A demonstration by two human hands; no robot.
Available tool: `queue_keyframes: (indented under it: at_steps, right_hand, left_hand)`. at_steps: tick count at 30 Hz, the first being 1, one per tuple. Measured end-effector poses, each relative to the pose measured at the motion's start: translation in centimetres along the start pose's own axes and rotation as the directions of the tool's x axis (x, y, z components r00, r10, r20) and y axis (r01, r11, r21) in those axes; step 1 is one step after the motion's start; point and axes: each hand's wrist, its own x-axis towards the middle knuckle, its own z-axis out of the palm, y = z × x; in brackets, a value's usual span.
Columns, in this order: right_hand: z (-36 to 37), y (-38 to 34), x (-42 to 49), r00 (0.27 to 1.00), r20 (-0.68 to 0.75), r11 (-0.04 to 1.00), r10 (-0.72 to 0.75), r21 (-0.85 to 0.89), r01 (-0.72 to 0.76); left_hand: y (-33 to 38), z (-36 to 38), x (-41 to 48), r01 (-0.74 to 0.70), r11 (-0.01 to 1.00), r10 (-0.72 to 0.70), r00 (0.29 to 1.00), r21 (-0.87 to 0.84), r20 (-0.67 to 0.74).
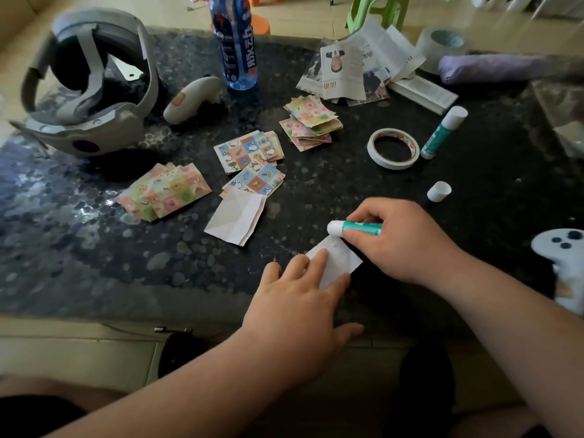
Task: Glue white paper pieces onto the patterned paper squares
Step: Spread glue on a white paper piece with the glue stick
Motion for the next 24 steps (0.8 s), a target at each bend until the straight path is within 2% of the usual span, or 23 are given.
queue_keyframes:
  at_steps: [5, 14, 20, 24]
  right_hand:
    - [-2.6, -0.2, -0.1, 0.998, -0.063, 0.999, -0.007, 0.051, 0.01]
    - [-0.3, 0.0, -0.6, 0.993, 0.111, 0.999, 0.044, -0.029, -0.041]
    - [-2.5, -0.2, -0.2, 0.969, 0.215, 0.979, 0.12, -0.189, -0.079]
    - [-2.5, -0.1, -0.4, 0.986, 0.14, 0.996, 0.091, -0.036, -0.087]
  left_hand:
    - [-0.1, 0.2, 0.0, -0.002, 1.0, 0.002, 1.0, -0.011, -0.003]
    - [0.1, 0.1, 0.0, 0.009, 1.0, -0.009, 1.0, 0.009, -0.007]
    - [0.1, 0.0, -0.1, 0.018, 1.0, -0.018, 1.0, 0.015, 0.008]
    - [0.1, -0.1, -0.1, 0.017, 1.0, -0.017, 1.0, 0.006, 0.009]
